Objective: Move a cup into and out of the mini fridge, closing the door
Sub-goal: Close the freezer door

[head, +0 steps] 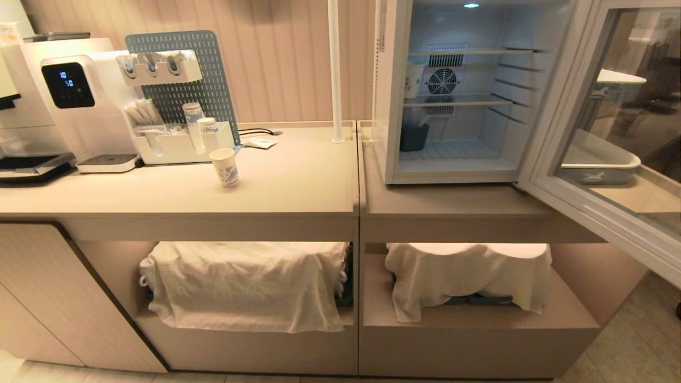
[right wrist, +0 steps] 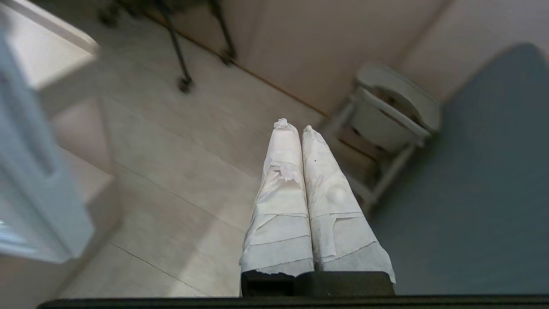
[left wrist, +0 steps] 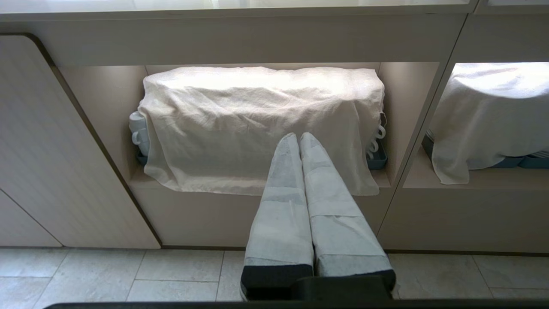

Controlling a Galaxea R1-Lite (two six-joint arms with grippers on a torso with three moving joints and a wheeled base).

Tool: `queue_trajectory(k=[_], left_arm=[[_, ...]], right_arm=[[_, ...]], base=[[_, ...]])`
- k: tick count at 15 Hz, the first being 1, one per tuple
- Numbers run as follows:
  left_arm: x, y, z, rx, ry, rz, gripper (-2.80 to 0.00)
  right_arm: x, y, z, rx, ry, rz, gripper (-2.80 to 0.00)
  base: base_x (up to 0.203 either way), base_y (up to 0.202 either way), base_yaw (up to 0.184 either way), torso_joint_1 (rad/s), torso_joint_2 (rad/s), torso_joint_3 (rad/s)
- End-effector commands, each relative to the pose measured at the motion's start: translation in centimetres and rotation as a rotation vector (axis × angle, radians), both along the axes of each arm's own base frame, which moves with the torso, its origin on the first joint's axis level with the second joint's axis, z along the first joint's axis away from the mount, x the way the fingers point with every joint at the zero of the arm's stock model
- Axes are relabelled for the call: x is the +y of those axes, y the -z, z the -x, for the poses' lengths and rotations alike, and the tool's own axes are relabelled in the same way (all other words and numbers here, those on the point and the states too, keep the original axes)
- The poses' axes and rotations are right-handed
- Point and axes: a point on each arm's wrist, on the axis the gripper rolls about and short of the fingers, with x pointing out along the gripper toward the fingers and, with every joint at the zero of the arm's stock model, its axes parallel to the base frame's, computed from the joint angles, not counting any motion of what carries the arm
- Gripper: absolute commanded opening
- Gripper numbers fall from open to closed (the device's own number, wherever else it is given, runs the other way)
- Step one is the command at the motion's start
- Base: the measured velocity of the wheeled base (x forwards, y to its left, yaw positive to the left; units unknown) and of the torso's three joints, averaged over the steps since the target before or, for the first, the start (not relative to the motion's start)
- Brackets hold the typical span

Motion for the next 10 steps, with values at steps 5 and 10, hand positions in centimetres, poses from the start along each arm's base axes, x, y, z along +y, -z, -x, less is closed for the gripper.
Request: queue_trajectory(k=[5,10], left_arm=[[0.0,0.0,0.0,0.001,0.000,0.001,-2.80],[0.0,0.0,0.0,0.001,0.000,0.001,-2.80]], right_arm=[[-6.3,2.5,-7.6,0.063,0.049,-0.098,-2.80],[-11.1,3.3,-11.9,-0.028,0.087,-0.052,-2.80]], base=[[0.000,0.000,0.000,0.000,0.00,0.000],[0.000,0.000,0.000,0.000,0.00,0.000]])
